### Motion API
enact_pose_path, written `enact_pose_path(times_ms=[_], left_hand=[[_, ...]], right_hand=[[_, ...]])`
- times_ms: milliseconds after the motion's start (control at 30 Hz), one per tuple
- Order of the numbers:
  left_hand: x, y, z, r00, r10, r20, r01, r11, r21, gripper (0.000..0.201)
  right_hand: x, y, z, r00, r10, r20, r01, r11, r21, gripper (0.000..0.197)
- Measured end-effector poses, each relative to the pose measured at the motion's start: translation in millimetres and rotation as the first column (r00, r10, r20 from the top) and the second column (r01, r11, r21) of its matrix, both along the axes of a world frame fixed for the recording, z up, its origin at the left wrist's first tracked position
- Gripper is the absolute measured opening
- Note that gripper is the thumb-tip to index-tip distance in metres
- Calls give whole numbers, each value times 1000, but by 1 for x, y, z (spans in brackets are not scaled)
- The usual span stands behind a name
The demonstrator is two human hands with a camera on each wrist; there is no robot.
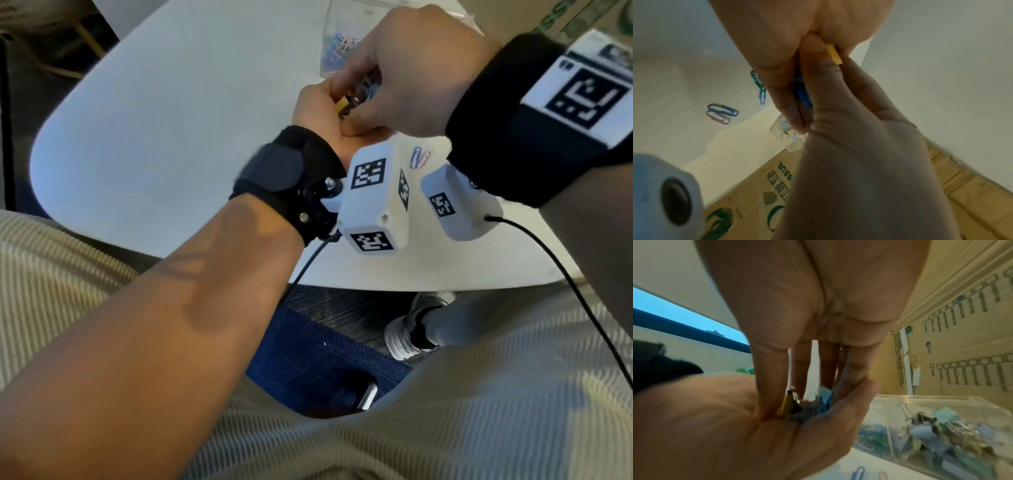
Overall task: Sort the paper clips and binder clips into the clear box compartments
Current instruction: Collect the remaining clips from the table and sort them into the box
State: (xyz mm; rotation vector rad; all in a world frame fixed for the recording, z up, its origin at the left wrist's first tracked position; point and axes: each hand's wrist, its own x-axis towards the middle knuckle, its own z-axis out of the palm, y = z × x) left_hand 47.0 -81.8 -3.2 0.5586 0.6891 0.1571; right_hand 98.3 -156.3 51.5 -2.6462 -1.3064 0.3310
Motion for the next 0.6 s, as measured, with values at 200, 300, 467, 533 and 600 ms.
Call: enact_pose_path(times_ms=[200, 300, 467, 533, 600], left_hand=[[0, 11, -6, 985, 143, 100, -102, 937, -334, 42], [-4, 30, -17, 976, 186, 111, -129, 912, -390, 50], [-13, 44, -22, 965, 225, 133, -164, 917, -364, 50], [-17, 48, -24, 962, 234, 139, -172, 919, -355, 50], [-20, 50, -26, 961, 233, 150, -167, 919, -356, 51]], right_hand=[[10, -18, 8, 991, -131, -22, 133, 972, 194, 39], [24, -31, 3, 989, -147, 13, 148, 986, -80, 36], [30, -44, -32, 975, -191, -112, 115, 870, -479, 34], [29, -38, -38, 968, -216, -126, 150, 906, -395, 19], [27, -29, -40, 975, -168, -144, 123, 952, -279, 14]])
